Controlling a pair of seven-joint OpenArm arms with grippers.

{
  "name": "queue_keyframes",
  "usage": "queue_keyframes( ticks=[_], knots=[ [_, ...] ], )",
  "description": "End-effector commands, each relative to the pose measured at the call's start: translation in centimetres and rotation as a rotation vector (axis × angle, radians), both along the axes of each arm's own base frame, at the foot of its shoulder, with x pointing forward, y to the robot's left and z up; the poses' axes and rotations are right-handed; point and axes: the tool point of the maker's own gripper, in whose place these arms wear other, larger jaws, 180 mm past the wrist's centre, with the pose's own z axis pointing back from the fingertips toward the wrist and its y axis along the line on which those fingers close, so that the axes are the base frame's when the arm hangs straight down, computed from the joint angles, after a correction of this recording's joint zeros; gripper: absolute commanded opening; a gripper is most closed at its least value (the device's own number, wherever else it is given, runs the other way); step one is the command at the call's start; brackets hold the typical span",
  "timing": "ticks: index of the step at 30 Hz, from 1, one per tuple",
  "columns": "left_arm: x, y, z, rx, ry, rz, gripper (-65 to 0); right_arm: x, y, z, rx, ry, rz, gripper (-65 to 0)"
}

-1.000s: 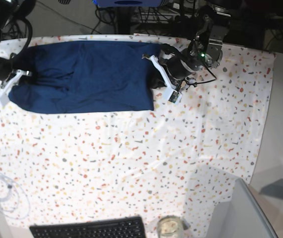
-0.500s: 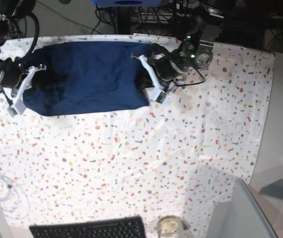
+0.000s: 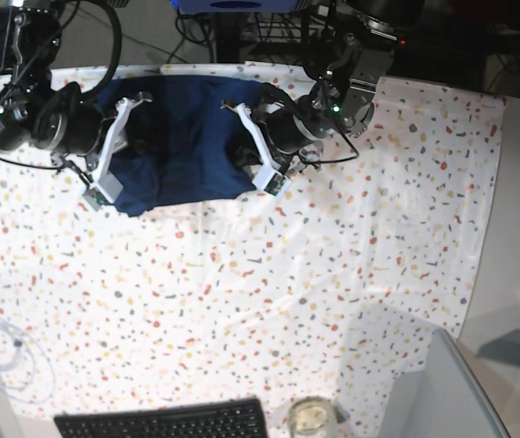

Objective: Layout the t-shirt on the table in an organized manner, then fold the t-shirt properly
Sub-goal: 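Fold the held end with the left gripper toward the right gripper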

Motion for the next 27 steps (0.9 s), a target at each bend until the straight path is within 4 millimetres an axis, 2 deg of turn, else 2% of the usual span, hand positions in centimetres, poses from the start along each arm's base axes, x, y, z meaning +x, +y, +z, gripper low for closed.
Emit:
queue_keyframes(
  ticks=[1, 4, 7, 11, 15, 19, 23, 27],
  knots=[
    [0.9, -0.6, 1.5, -0.041, -0.044, 0.004, -65.0, 1.0, 0.1, 1.0, 0.020, -0.039, -0.021, -64.4],
    [0.5, -0.4, 2.1, -0.043, -0.060, 0.000, -65.0, 1.2, 0.9, 1.0, 0.036, -0.022, -0.036, -64.4],
    [0.5, 0.7, 3.0, -0.021, -0.094, 0.011, -65.0, 1.3, 2.0, 1.0, 0.057, 0.011, -0.068, -64.4],
    [0.7, 3.7, 3.3, 0.054, -0.121, 0.060, -65.0, 1.6, 3.4, 0.5, 0.092, 0.040, -0.108, -64.4],
    [-0.6, 6.5, 2.8, 0.120, -0.113, 0.051, -65.0, 1.1, 4.3, 0.0, 0.099, 0.088, -0.129, -64.4],
    [-1.8, 6.9, 1.9, 0.138, -0.085, 0.044, -65.0, 0.6, 5.4, -0.1, 0.106, 0.106, -0.110, -64.4],
    [-2.1, 6.7, 2.0, 0.132, -0.083, 0.044, -65.0, 0.3, 6.2, -0.2, 0.114, 0.121, -0.099, -64.4],
    [-2.4, 6.9, 1.9, 0.133, -0.076, 0.043, -65.0, 1.1, 6.3, -0.1, 0.128, 0.092, -0.116, -64.2]
  ],
)
